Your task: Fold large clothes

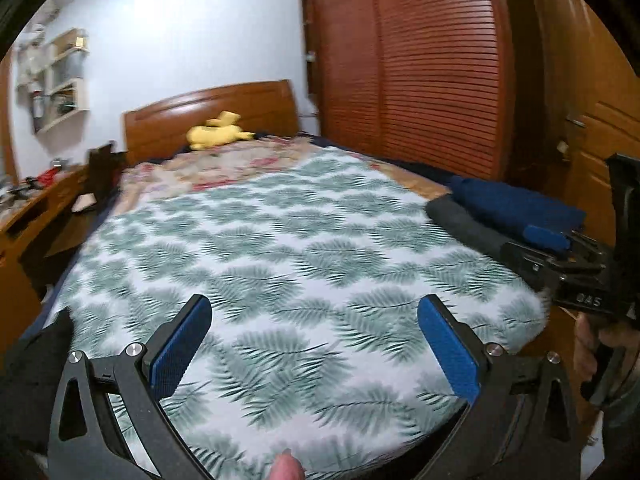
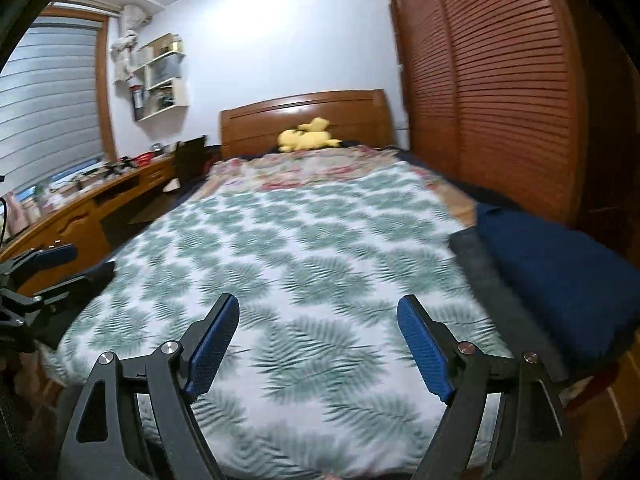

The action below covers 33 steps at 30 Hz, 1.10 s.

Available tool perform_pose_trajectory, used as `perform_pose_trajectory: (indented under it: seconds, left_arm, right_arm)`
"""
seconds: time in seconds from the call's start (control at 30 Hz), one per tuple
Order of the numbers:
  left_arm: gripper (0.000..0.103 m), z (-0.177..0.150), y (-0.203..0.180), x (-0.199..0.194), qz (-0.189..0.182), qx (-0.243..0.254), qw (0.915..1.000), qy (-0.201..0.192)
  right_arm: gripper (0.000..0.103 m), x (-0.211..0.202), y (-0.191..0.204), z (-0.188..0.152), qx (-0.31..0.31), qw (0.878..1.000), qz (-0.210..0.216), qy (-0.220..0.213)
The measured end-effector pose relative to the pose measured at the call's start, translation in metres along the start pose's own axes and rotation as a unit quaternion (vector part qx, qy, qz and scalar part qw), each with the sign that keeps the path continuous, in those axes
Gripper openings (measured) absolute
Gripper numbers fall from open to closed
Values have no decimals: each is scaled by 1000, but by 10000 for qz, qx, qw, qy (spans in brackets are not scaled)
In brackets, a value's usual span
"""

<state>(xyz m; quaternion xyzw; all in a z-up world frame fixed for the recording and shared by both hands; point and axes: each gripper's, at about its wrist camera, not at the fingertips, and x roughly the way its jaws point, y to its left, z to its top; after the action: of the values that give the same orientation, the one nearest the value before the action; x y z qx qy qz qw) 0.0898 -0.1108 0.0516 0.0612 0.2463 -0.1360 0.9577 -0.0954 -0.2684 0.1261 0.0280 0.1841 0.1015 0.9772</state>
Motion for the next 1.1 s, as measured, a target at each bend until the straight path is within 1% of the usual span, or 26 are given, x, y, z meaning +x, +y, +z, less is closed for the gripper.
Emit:
perform_pose_trajectory:
  seconds: [0.07,0.2,0.23,0.3,0.33,0.37,0.4,0.43,0.47,0.53,0.63,0.7,0.73,0.8,0.97,1.1]
  left_arm:
    - [103,-13,11,-8,198,-104,9997,-34]
    - [103,-35,32,-24,414,-393,9983,-91]
    - [103,-41,38,-27,486,-472,9976,-108]
    - [103,-50,43,-33,659,-553,9962,-127]
    - [103,-53,46,-35,755,-578,9953,-156]
    - [103,-58,49,-38,850,-628,9942,-177]
    - [103,-61,51,-39,886,-665,9937,-177]
    - [103,-65,54,-40,904,-710,9932,-175]
    - [103,-68,56,-41,915,-750,9928,-166]
    - [103,-72,60,-43,956,-799,9921,-169]
    - [103,-77,66,-45,882,-901,9919,-164]
    - [103,-78,68,-45,868,-934,9917,-193]
    - [103,-79,69,-45,866,-941,9915,-225]
    - [103,-81,71,-46,852,-969,9914,-233]
    - [103,-82,71,-46,836,-988,9913,-244]
    - [103,-82,71,-46,836,-986,9913,-241]
  right_arm:
    - [83,-1,9,-9,-18,9998,208,5]
    - [83,-5,22,-23,-151,9988,472,5]
    - [83,5,23,-27,-164,9985,518,18]
    - [83,8,28,-32,-199,9979,622,25]
    - [83,19,29,-37,-215,9975,672,31]
    - [83,15,32,-39,-240,9970,731,41]
    - [83,30,37,-43,-264,9967,768,47]
    - [83,43,44,-47,-292,9964,794,57]
    - [83,40,46,-48,-328,9960,827,75]
    - [83,57,45,-49,-374,9956,856,111]
    - [83,77,43,-50,-405,9953,867,121]
    - [83,79,40,-49,-401,9953,872,133]
    - [83,92,39,-49,-408,9953,868,139]
    - [83,95,35,-46,-427,9956,828,113]
    - [83,122,29,-57,-463,9961,749,73]
    - [83,132,26,-60,-462,9958,783,94]
